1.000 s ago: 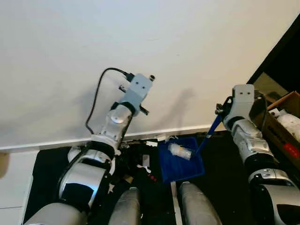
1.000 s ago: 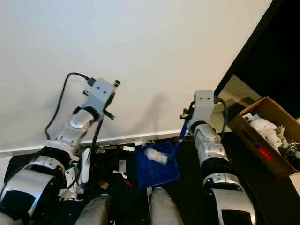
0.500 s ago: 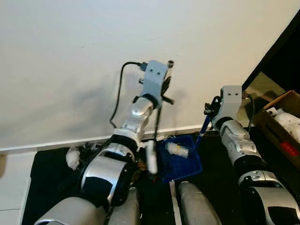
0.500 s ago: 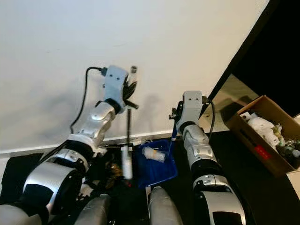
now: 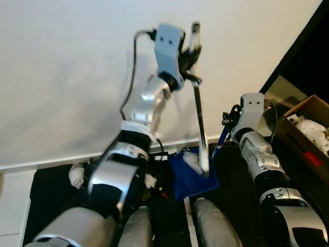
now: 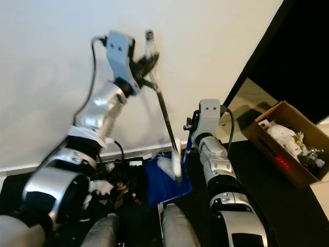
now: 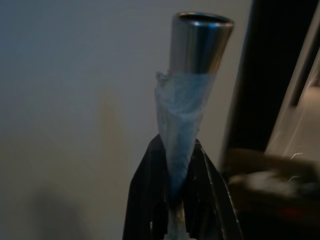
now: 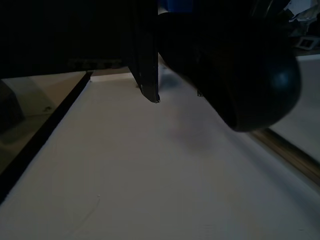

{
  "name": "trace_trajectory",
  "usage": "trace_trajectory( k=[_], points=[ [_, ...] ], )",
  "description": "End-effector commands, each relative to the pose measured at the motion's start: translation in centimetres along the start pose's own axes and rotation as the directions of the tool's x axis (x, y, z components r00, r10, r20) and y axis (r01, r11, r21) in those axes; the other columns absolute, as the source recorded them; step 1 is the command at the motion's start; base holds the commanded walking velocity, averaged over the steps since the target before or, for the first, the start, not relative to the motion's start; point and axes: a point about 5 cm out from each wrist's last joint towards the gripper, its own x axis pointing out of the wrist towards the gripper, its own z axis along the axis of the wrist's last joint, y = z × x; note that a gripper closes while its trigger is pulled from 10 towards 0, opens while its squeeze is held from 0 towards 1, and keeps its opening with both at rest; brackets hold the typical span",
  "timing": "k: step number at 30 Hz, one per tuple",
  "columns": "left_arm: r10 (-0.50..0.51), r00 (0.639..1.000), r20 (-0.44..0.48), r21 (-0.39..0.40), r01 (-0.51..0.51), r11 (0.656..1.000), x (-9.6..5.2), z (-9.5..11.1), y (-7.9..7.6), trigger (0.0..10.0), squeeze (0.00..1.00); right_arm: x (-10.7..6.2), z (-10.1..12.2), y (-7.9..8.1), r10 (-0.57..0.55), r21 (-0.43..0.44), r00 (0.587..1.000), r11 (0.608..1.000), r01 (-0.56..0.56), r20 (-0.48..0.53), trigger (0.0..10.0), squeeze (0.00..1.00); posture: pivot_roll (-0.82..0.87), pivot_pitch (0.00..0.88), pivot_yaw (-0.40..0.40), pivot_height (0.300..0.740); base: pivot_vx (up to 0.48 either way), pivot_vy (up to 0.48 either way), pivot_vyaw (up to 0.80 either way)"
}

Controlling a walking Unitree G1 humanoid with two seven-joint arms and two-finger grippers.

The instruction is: Sweep floor

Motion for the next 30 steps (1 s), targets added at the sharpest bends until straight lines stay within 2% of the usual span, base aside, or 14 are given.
trace_trajectory(
  k=[1, 3, 4, 5, 6, 7, 9, 11, 13, 17, 20, 21, 24, 30],
  points=[
    [-0.014, 0.991, -0.134, 0.192, 0.040, 0.981, -2.2, -1.6, 2.0, 10.0, 0.00, -0.3, -2.2, 1.6, 0.094, 0.139, 0.993, 0.987, -0.083, -0.073, 10.0, 0.00, 0.02, 0.100, 0.016, 0.740, 0.000, 0.000, 0.00],
    [-0.008, 0.986, -0.164, 0.221, 0.045, 0.974, -2.8, -1.9, 2.6, 10.0, 0.00, -0.3, -2.2, 1.5, 0.094, 0.140, 0.993, 0.987, -0.083, -0.073, 10.0, 0.00, 0.02, 0.100, 0.014, 0.740, 0.000, 0.000, 0.00],
    [0.063, 0.973, -0.223, 0.316, 0.011, 0.949, -4.5, -2.5, 4.6, 10.0, 0.00, -0.3, -2.2, 1.3, 0.094, 0.142, 0.993, 0.986, -0.083, -0.073, 10.0, 0.00, 0.02, 0.103, 0.010, 0.740, 0.000, 0.000, 0.00],
    [0.097, 0.964, -0.249, 0.363, 0.000, 0.932, -5.2, -2.7, 5.5, 10.0, 0.00, -0.3, -2.1, 1.2, 0.094, 0.142, 0.993, 0.986, -0.082, -0.073, 10.0, 0.00, 0.02, 0.106, 0.009, 0.740, 0.000, 0.000, 0.00],
    [0.097, 0.964, -0.249, 0.363, 0.000, 0.932, -5.2, -2.7, 5.5, 10.0, 0.00, -0.3, -2.1, 1.2, 0.094, 0.142, 0.993, 0.986, -0.082, -0.073, 10.0, 0.00, 0.02, 0.106, 0.009, 0.740, 0.000, 0.000, 0.00],
    [0.178, 0.944, -0.277, 0.423, -0.046, 0.905, -6.5, -3.0, 7.2, 10.0, 0.00, -0.3, -1.9, 0.8, 0.091, 0.142, 0.993, 0.987, -0.080, -0.071, 10.0, 0.00, 0.02, 0.110, 0.005, 0.740, 0.000, 0.000, 0.00],
    [0.201, 0.939, -0.279, 0.434, -0.063, 0.899, -6.8, -3.0, 7.7, 10.0, 0.00, -0.3, -1.9, 0.8, 0.090, 0.143, 0.993, 0.987, -0.079, -0.070, 10.0, 0.00, 0.02, 0.110, 0.005, 0.740, 0.000, 0.000, 0.00],
    [0.280, 0.914, -0.294, 0.497, -0.104, 0.861, -8.0, -3.0, 9.2, 10.0, 0.00, -0.2, -1.5, 0.5, 0.087, 0.140, 0.994, 0.987, -0.078, -0.062, 10.0, 0.00, 0.01, 0.115, -0.001, 0.740, 0.000, 0.000, 0.00],
    [0.311, 0.896, -0.317, 0.543, -0.097, 0.834, -8.9, -3.5, 9.8, 10.0, 0.00, -0.1, -1.1, 0.3, 0.086, 0.137, 0.995, 0.987, -0.078, -0.055, 10.0, 0.00, 0.01, 0.118, -0.004, 0.740, 0.000, 0.000, 0.00],
    [0.332, 0.882, -0.335, 0.558, -0.098, 0.824, -9.4, -3.9, 10.1, 10.0, 0.00, -0.1, -0.8, 0.1, 0.088, 0.134, 0.995, 0.988, -0.081, -0.049, 10.0, 0.00, 0.00, 0.126, -0.010, 0.740, 0.000, 0.000, 0.00],
    [0.351, 0.867, -0.354, 0.540, -0.117, 0.833, -9.8, -5.1, 9.8, 10.0, 0.00, 0.0, -0.4, 0.0, 0.100, 0.130, 0.994, 0.987, -0.094, -0.036, 10.0, 0.00, -0.01, 0.152, -0.018, 0.740, 0.000, 0.000, 0.00],
    [0.362, 0.861, -0.357, 0.510, -0.145, 0.848, -9.8, -5.8, 9.4, 10.0, 0.00, 0.1, 0.0, 0.0, 0.108, 0.127, 0.994, 0.986, -0.104, -0.025, 10.0, 0.00, -0.02, 0.167, -0.018, 0.740, 0.000, 0.000, 0.00],
    [0.383, 0.851, -0.359, 0.476, -0.186, 0.860, -9.8, -6.5, 9.0, 10.0, 0.00, 0.1, 0.5, -0.1, 0.115, 0.124, 0.993, 0.986, -0.113, -0.014, 10.0, 0.00, -0.03, 0.182, -0.019, 0.740, 0.000, 0.000, 0.00],
    [0.427, 0.828, -0.363, 0.454, -0.243, 0.857, -10.1, -7.2, 9.0, 10.0, 0.00, 0.0, 1.1, -0.7, 0.110, 0.128, 0.994, 0.986, -0.108, -0.002, 10.0, 0.00, -0.02, 0.246, -0.030, 0.740, 0.000, 0.000, 0.00]
  ],
)
